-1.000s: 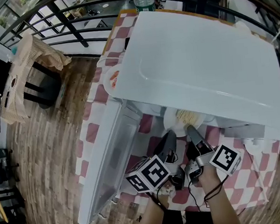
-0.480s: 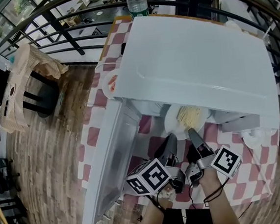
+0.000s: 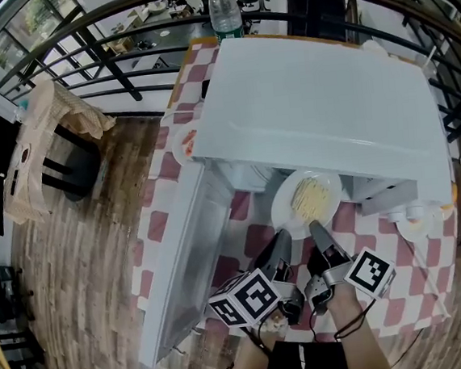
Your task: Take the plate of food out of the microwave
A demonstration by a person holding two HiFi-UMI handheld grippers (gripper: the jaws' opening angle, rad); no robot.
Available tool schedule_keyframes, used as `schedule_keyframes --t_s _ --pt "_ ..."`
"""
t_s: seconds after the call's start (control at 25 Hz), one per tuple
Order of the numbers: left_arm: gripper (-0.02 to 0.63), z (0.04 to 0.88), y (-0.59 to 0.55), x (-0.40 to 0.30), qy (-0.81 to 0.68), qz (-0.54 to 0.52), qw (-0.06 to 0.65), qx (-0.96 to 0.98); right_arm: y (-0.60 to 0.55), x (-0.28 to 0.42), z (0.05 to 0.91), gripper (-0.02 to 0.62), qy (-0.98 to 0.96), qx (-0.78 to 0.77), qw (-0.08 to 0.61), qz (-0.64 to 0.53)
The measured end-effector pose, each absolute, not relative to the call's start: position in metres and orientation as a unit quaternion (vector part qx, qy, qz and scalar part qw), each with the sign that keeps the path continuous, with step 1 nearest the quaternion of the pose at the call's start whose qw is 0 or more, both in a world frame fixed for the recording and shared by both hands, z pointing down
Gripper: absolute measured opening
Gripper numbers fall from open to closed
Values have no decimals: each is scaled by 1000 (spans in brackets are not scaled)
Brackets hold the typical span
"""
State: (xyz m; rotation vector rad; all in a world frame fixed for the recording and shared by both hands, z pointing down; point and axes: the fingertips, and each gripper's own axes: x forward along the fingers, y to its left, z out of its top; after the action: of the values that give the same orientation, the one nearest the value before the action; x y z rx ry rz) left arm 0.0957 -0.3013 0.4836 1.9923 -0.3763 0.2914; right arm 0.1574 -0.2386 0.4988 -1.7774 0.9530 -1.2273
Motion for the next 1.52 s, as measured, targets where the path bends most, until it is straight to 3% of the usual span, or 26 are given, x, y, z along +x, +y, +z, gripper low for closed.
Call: schedule_keyframes --t_s 1.52 --pt "74 452 -153 -21 -213 68 512 829 -101 49 468 48 423 -664 364 -497"
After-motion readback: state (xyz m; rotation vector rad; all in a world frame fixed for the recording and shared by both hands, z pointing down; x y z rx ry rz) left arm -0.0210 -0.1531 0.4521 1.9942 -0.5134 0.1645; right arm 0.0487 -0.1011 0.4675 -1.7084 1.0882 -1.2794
